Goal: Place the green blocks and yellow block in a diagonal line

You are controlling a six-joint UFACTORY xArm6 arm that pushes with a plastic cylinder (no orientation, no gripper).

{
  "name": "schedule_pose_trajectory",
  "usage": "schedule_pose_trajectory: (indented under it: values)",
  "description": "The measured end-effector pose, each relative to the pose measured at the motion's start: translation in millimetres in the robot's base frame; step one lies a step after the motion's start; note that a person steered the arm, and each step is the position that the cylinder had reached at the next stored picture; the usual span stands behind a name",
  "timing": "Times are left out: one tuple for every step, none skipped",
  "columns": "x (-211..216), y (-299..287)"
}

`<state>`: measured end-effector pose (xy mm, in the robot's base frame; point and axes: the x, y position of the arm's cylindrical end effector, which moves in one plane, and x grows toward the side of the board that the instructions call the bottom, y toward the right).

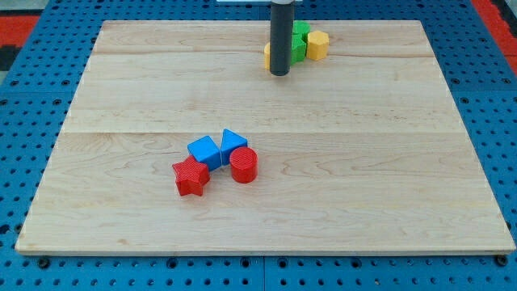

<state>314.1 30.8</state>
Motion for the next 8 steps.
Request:
schedule_pose_trajectory:
  values:
    - [0,-29]
    - [-20,-34]
    - [3,2]
    - [2,28]
    - [-33,115]
    - [-55,146]
    - [-55,71]
    - [-50,39]
